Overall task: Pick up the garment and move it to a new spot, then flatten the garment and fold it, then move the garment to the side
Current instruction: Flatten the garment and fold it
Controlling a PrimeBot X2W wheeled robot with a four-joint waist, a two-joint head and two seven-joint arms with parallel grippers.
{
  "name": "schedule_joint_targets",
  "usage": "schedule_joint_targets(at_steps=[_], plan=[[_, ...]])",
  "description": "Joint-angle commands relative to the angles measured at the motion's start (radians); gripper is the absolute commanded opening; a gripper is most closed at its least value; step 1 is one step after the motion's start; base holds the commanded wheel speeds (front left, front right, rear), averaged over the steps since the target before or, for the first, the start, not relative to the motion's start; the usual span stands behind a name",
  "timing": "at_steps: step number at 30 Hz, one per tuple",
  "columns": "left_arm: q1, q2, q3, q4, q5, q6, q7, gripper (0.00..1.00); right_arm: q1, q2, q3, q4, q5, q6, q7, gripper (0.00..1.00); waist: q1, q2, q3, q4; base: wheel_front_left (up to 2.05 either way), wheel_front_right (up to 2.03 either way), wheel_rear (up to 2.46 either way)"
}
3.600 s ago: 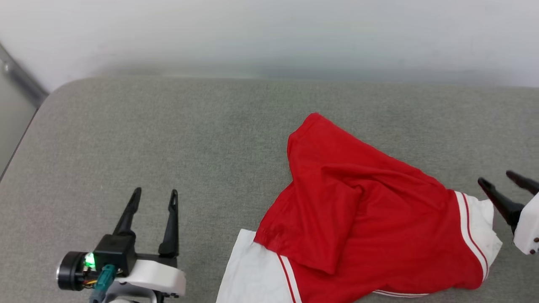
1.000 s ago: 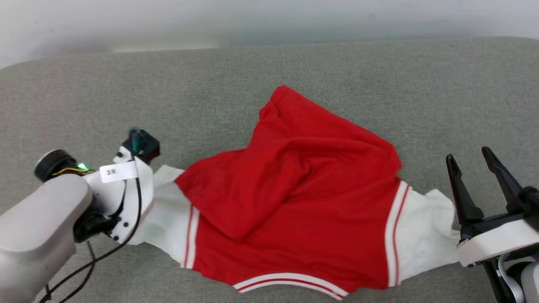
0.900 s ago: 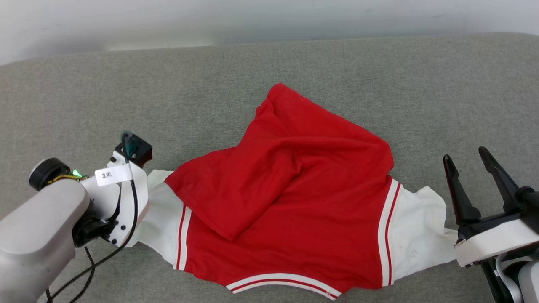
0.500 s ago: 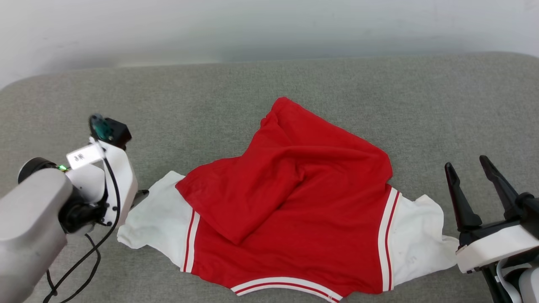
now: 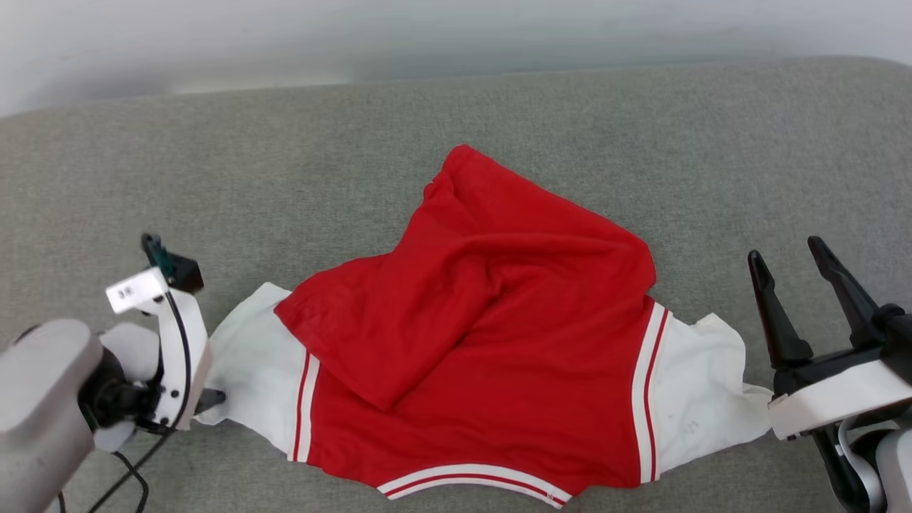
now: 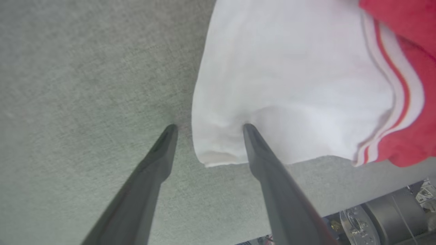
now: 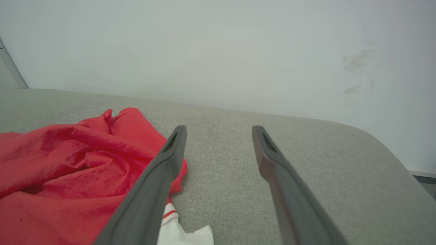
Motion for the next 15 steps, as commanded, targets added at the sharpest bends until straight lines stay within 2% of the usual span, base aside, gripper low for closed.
schedule_joint_targets(at_steps=[1,7,8,9,12,15], plan=[[0.020,-0.008,-0.006,0.007,-0.002,0.004,0.000,1.00,-0.020,-0.004,0.002,0.000,-0.001,0.000,-0.006,1.00,0.0000,0.0000,0.012,-0.010,0.00,0.00,0.00],[0.077,-0.046,-0.032,0.052,-0.015,-0.005,-0.012,1.00,-0.040,-0.006,0.003,0.004,-0.009,0.000,-0.004,1.00,0.0000,0.0000,0.022,-0.019,0.00,0.00,0.00],[0.082,-0.049,-0.035,0.058,-0.013,-0.006,-0.017,0.33,-0.045,-0.010,0.003,0.001,-0.011,0.000,-0.003,1.00,0.0000,0.0000,0.020,-0.020,0.00,0.00,0.00],[0.085,-0.048,-0.037,0.063,-0.011,-0.011,-0.021,0.00,-0.048,-0.014,0.003,-0.001,-0.013,0.000,0.000,1.00,0.0000,0.0000,0.016,-0.020,0.00,0.00,0.00],[0.078,-0.046,-0.035,0.065,-0.009,-0.023,-0.040,0.00,-0.070,-0.035,-0.004,-0.012,-0.013,0.000,0.013,1.00,0.0000,0.0000,-0.005,-0.013,0.00,0.00,0.00],[0.060,-0.030,-0.028,0.050,0.001,-0.033,-0.069,0.00,-0.094,-0.082,-0.007,-0.034,-0.008,0.000,0.059,1.00,0.0000,0.0000,-0.032,-0.003,0.00,0.00,0.00]])
